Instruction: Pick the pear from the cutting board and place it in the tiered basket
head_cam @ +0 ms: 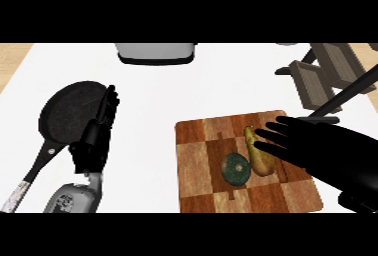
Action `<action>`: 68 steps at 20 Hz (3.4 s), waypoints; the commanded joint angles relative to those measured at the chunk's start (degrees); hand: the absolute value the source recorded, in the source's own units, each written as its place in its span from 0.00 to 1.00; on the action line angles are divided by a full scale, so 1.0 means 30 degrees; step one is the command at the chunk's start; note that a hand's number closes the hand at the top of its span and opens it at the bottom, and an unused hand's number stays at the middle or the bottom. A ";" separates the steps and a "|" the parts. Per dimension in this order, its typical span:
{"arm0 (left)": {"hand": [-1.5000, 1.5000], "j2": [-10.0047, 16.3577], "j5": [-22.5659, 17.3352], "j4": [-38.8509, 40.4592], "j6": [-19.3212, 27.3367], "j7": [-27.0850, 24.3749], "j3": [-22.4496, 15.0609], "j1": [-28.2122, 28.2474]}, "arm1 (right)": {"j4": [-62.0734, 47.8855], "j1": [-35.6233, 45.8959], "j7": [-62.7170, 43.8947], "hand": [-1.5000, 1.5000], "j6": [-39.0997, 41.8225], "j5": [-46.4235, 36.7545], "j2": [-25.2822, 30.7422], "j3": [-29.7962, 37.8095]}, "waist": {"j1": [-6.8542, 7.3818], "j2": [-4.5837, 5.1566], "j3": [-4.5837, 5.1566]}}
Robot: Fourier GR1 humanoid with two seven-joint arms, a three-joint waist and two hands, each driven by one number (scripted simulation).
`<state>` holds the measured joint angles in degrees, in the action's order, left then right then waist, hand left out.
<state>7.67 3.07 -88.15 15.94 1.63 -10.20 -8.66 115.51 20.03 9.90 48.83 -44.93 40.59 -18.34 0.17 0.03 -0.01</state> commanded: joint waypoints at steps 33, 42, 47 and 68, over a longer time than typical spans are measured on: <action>0.50 -0.2187 0.1973 0.0751 -0.0720 -0.1003 0.0578 0.0780 | -0.6999 -0.0482 0.4637 0.00 -0.3562 -0.7275 -0.4622 -0.0214 | -0.0054 -0.0004 0.0010; 0.50 -0.1710 0.1929 -0.0485 -0.1276 0.0204 0.1452 0.0473 | -0.6800 -0.1402 0.4302 0.00 -0.3550 -0.8415 -0.5254 -0.0605 | -0.0062 -0.0021 0.0006; 0.50 -0.1629 0.1816 -0.0890 -0.1941 0.1569 0.1481 -0.0380 | -0.9888 -0.0154 0.5260 0.00 -0.4962 -0.9112 -0.5608 -0.0189 | -0.0012 -0.0004 0.0003; 0.50 -0.1763 0.1919 0.1061 -0.2433 -0.0695 0.2556 -0.0445 | -1.1654 -0.0683 0.5874 0.00 -0.6618 -1.0150 -0.8464 0.1273 | -0.0078 -0.0007 0.0006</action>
<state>2.09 8.93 -87.83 9.03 0.96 -3.73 -7.92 80.16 19.44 26.67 31.42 -76.04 15.88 -16.17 0.10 0.01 0.00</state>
